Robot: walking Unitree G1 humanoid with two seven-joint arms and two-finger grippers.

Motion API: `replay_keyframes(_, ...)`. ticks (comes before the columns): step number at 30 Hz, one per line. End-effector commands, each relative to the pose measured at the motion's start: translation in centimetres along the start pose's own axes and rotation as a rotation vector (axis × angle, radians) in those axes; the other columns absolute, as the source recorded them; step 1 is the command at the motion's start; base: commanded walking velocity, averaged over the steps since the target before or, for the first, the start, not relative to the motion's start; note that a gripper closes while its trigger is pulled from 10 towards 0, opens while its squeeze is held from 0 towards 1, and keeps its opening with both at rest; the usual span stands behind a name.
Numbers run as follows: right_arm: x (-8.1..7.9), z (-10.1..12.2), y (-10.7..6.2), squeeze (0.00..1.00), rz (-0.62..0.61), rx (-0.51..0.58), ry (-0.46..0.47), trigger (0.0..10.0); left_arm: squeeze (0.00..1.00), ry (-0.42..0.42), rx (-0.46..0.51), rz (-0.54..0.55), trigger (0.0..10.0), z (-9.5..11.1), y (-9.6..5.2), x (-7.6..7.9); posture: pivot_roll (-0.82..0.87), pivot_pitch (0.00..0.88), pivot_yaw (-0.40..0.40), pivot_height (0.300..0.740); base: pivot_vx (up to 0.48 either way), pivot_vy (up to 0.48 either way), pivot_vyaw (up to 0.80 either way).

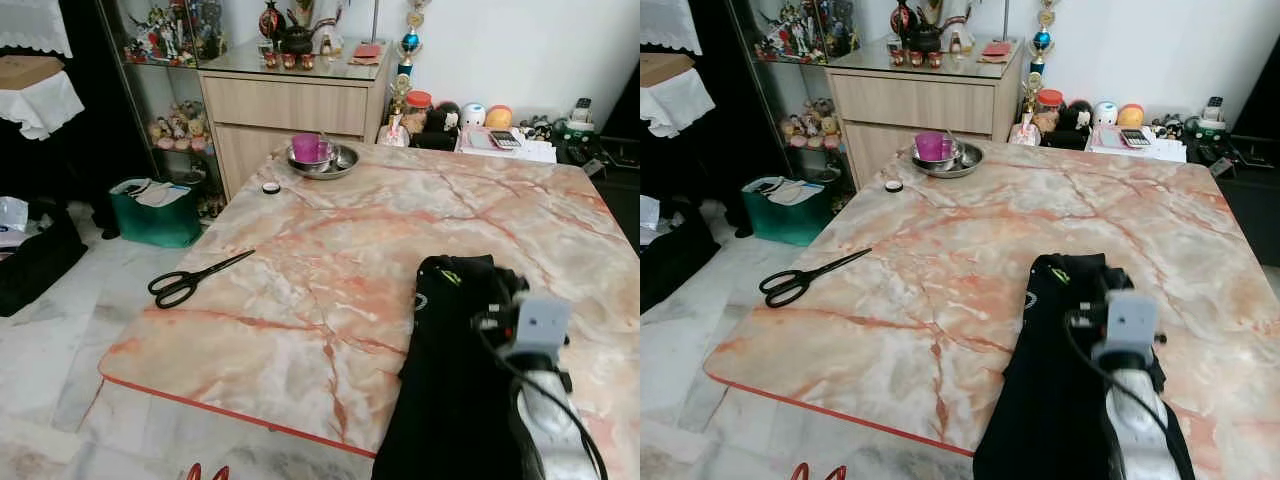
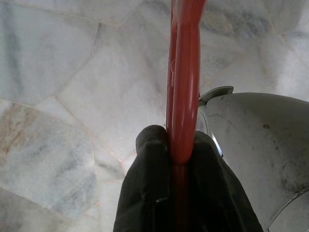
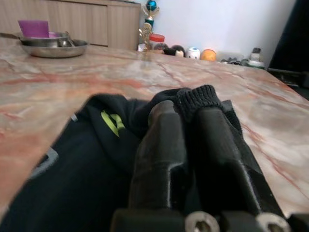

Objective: Hang hanger

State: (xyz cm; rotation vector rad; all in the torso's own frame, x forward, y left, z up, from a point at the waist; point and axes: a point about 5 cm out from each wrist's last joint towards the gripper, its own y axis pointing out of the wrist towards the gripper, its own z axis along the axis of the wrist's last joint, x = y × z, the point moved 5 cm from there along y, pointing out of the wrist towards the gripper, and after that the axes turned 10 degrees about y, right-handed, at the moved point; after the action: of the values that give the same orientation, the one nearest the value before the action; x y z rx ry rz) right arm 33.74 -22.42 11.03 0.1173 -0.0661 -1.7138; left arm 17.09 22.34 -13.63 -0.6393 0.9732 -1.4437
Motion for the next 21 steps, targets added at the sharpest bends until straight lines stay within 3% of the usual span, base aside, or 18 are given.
replay_keyframes(1, -0.6, 0.9, -0.2, 1.00, 0.006, 0.013, 0.020, 10.0, 0.00, 0.013, -0.019, -0.017, 10.0, -0.6, 0.0, 0.6, 0.10, 0.039, -0.014, 0.740, 0.000, 0.000, 0.00)
replay_keyframes(14, -1.8, -0.3, -2.5, 1.00, 0.044, -0.086, 0.027, 10.0, 0.00, 0.025, -0.036, -0.008, 10.0, -1.2, -0.2, 0.4, 0.11, 0.010, -0.023, 0.740, 0.000, 0.000, 0.00)
replay_keyframes(21, -1.8, -0.6, -3.2, 1.00, 0.039, -0.108, 0.025, 10.0, 0.00, 0.027, -0.036, -0.014, 10.0, -1.3, -0.2, 0.5, 0.12, 0.005, -0.030, 0.740, 0.000, 0.000, 0.00)
